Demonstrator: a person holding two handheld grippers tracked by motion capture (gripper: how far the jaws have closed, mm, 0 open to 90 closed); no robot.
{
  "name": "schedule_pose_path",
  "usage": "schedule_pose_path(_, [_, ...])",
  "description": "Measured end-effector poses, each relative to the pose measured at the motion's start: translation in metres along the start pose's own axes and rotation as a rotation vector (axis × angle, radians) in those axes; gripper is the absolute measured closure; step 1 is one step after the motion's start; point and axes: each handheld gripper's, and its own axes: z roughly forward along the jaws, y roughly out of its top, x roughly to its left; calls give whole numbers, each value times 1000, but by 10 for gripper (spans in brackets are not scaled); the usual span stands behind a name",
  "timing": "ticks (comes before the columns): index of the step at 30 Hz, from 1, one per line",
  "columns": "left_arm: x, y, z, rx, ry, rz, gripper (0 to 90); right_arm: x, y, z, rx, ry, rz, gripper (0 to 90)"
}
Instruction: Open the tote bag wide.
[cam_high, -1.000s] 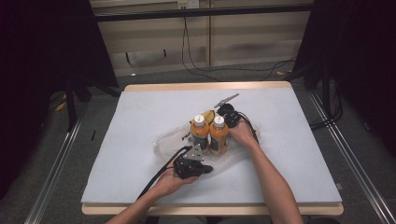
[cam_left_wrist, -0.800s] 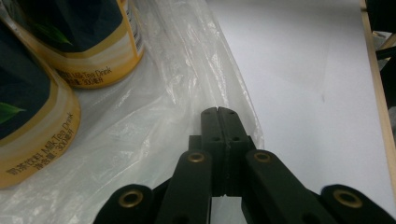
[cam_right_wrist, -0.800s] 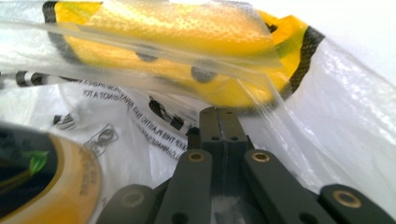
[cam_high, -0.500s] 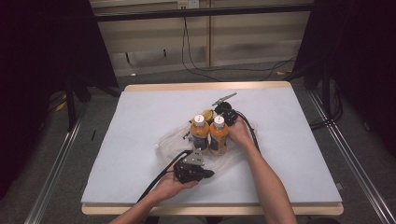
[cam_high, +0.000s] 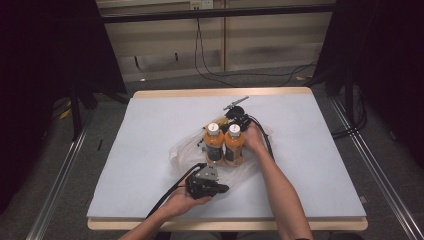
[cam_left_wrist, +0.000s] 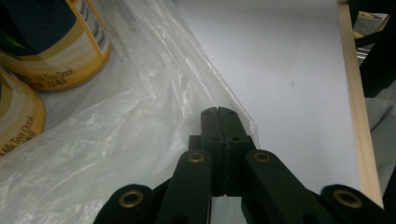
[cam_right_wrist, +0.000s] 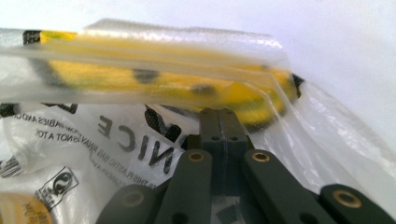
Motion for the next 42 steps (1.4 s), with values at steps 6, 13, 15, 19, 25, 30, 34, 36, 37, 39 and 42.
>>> schedule_pose_path(6, [-2,1,-1,8,-5,19,900,-2,8,5,9,-30,-2,900])
schedule_pose_path(13, [1,1,-1,9,-31,0,900,-4,11,8,-4,-71,9,900])
schedule_pose_path(15, [3,0,-1,7,-35,-19,900,-4,11,9,-8,-70,7,900])
schedule_pose_path(19, [7,0,-2,9,-28,-34,900,-4,9,7,-7,-50,21,900])
schedule_pose_path(25, [8,3,-14,-64,-29,-76,900,1,7,-4,-27,-14,25,900])
schedule_pose_path(30, [10,7,-25,-108,23,-83,900,4,7,-26,-99,18,2,900])
schedule_pose_path(34, [14,8,-31,-108,63,-94,868,3,5,-43,-130,18,2,900])
schedule_pose_path(36, [16,8,-34,-126,65,-103,859,2,4,-53,-158,35,13,900])
schedule_pose_path(37, [16,8,-34,-126,65,-103,845,2,4,-53,-158,35,13,900])
schedule_pose_path(39, [17,9,-37,-146,79,-111,821,3,4,-68,-202,68,13,900])
schedule_pose_path(42, [19,10,-43,-171,88,-114,756,5,3,-78,-199,60,-1,900])
